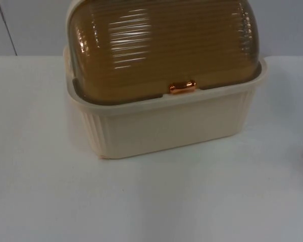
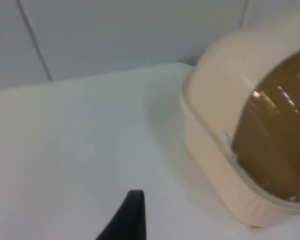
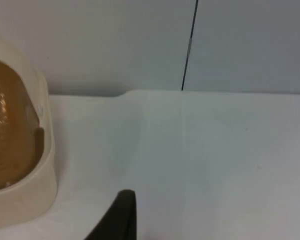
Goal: Open the box lid with the left hand, place the block into the box with the right hand, then close the box lid with the left hand.
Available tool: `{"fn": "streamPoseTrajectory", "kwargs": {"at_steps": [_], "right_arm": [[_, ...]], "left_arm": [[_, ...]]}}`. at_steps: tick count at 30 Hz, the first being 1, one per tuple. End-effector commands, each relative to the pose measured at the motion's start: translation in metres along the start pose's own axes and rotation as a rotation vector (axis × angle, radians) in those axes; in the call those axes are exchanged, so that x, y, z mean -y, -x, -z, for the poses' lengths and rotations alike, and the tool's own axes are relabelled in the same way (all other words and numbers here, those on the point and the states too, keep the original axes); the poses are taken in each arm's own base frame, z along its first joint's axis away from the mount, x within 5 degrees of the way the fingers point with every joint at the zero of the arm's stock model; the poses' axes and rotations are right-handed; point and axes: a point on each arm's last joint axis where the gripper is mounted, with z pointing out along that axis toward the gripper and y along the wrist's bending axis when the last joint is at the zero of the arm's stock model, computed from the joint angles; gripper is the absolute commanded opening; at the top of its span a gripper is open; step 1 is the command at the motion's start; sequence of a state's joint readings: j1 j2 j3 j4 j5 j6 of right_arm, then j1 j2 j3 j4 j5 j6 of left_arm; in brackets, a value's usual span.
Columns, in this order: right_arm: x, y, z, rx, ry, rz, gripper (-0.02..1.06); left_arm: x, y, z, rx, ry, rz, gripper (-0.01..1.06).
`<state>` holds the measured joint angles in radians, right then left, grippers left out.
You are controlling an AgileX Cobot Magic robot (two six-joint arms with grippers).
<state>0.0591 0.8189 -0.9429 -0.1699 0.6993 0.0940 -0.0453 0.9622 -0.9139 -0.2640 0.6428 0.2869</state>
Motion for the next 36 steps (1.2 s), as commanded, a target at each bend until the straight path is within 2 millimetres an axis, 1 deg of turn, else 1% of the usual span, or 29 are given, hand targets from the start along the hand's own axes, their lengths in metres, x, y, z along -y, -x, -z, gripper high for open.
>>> {"fn": "streamPoseTrajectory", "kwargs": {"at_steps": [1,2,3,7,8,10,11,13,14,15,18,19,21,22,23,24,25,28,29,30,32,35,36], "right_arm": [[-0.001,0.004,-0.012,0.003,-0.004,0.006,1.05],[-0.001,0.004,-0.012,0.003,-0.004,0.006,1.05],[-0.001,0.004,-0.014,0.002,-0.003,0.007,1.05],[-0.001,0.005,-0.015,0.017,-0.003,0.011,1.05],[-0.001,0.005,-0.015,0.017,-0.003,0.011,1.05],[0.000,0.006,-0.015,0.018,-0.013,0.023,1.05],[0.000,0.006,-0.015,0.018,-0.017,0.029,1.05],[0.001,0.005,-0.015,0.017,-0.026,0.040,1.05],[0.001,0.005,-0.015,0.017,-0.026,0.040,1.05],[0.001,0.006,-0.015,0.017,-0.028,0.044,1.05],[0.001,0.006,-0.015,0.017,-0.030,0.046,1.05],[0.001,0.006,-0.015,0.017,-0.030,0.046,1.05],[0.002,0.006,-0.015,0.018,-0.036,0.054,1.05],[0.002,0.006,-0.015,0.018,-0.037,0.056,1.05],[0.002,0.006,-0.015,0.018,-0.037,0.056,1.05],[0.002,0.006,-0.015,0.018,-0.037,0.056,1.05],[0.002,0.006,-0.015,0.018,-0.037,0.056,1.05],[0.002,0.006,-0.015,0.018,-0.037,0.056,1.05],[0.002,0.006,-0.015,0.018,-0.037,0.056,1.05],[0.002,0.006,-0.015,0.018,-0.037,0.056,1.05],[0.002,0.006,-0.015,0.018,-0.039,0.057,1.05],[0.003,0.006,-0.015,0.019,-0.045,0.066,1.05],[0.003,0.006,-0.015,0.019,-0.045,0.066,1.05]], "left_arm": [[0.011,0.010,-0.018,-0.028,-0.106,-0.018,1.04],[0.011,0.010,-0.018,-0.028,-0.106,-0.018,1.04],[0.015,0.011,-0.023,-0.049,-0.127,-0.056,1.04],[0.050,0.020,-0.033,-0.068,-0.198,-0.249,1.04],[0.050,0.020,-0.033,-0.068,-0.198,-0.249,1.04],[0.068,0.022,-0.039,-0.064,-0.191,-0.366,1.04],[0.075,0.022,-0.044,-0.071,-0.170,-0.428,1.04],[0.096,0.020,-0.051,-0.072,-0.155,-0.573,1.04],[0.096,0.020,-0.051,-0.072,-0.155,-0.573,1.04],[0.105,0.018,-0.056,-0.072,-0.144,-0.665,1.04],[0.143,0.008,-0.067,-0.032,-0.169,-0.895,1.04],[0.143,0.008,-0.067,-0.032,-0.169,-0.895,1.04],[0.165,0.001,-0.076,0.008,-0.195,-1.017,1.04],[0.180,-0.006,-0.084,0.024,-0.213,-1.103,1.04],[0.188,-0.011,-0.091,0.031,-0.221,-1.154,1.04],[0.188,-0.011,-0.091,0.031,-0.221,-1.154,1.04],[0.195,-0.016,-0.097,0.029,-0.229,-1.199,1.04],[0.209,-0.035,-0.123,-0.013,-0.217,-1.336,1.04],[0.211,-0.039,-0.130,-0.027,-0.206,-1.353,1.04],[0.211,-0.039,-0.130,-0.027,-0.206,-1.353,1.04],[0.214,-0.048,-0.146,-0.046,-0.178,-1.399,1.04],[0.217,-0.057,-0.165,-0.048,-0.118,-1.429,1.04],[0.217,-0.057,-0.165,-0.048,-0.118,-1.429,1.04]]}}
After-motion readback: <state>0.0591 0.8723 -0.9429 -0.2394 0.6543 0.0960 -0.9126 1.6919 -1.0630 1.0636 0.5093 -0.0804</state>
